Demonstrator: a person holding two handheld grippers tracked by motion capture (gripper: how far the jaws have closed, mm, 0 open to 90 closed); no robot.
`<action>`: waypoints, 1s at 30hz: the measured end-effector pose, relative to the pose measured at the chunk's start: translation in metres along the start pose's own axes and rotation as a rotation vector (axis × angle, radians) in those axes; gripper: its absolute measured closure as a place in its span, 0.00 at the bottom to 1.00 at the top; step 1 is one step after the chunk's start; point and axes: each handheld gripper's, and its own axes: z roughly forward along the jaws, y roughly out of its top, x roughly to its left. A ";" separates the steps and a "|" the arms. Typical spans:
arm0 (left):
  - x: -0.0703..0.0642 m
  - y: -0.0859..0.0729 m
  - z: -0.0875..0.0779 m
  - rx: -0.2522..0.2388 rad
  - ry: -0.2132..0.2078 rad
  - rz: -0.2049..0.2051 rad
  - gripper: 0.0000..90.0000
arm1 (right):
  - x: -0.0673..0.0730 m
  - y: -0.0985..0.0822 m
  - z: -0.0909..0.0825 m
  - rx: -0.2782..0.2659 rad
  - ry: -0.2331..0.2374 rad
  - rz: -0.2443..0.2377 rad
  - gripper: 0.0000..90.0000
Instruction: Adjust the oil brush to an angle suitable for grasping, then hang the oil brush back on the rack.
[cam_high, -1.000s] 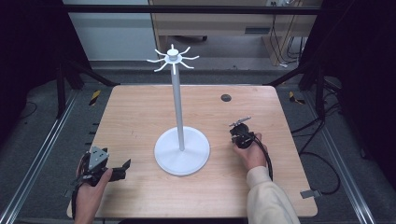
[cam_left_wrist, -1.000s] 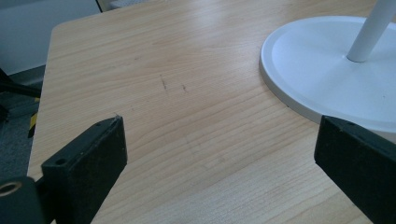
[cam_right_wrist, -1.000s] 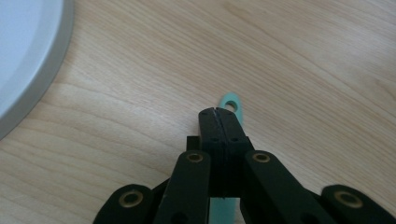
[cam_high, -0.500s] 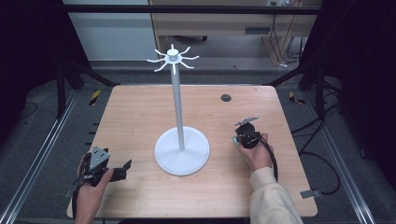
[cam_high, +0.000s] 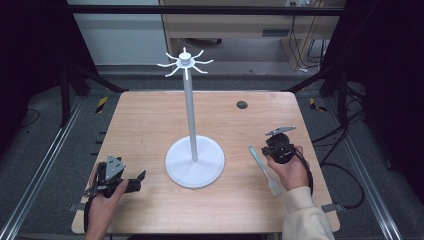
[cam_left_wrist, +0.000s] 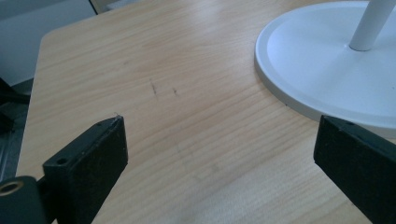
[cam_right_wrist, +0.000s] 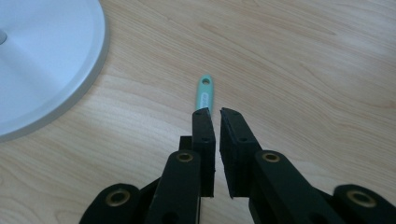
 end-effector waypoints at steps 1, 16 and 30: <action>0.000 0.001 0.001 -0.006 -0.005 0.005 0.03 | -0.002 0.000 -0.004 0.007 0.000 0.002 0.92; 0.001 -0.002 -0.013 -0.018 -0.012 -0.037 0.03 | -0.001 -0.003 -0.018 0.098 0.024 -0.004 0.64; -0.001 -0.003 -0.017 -0.028 -0.006 -0.034 0.02 | 0.000 0.001 -0.002 0.162 0.011 0.003 0.62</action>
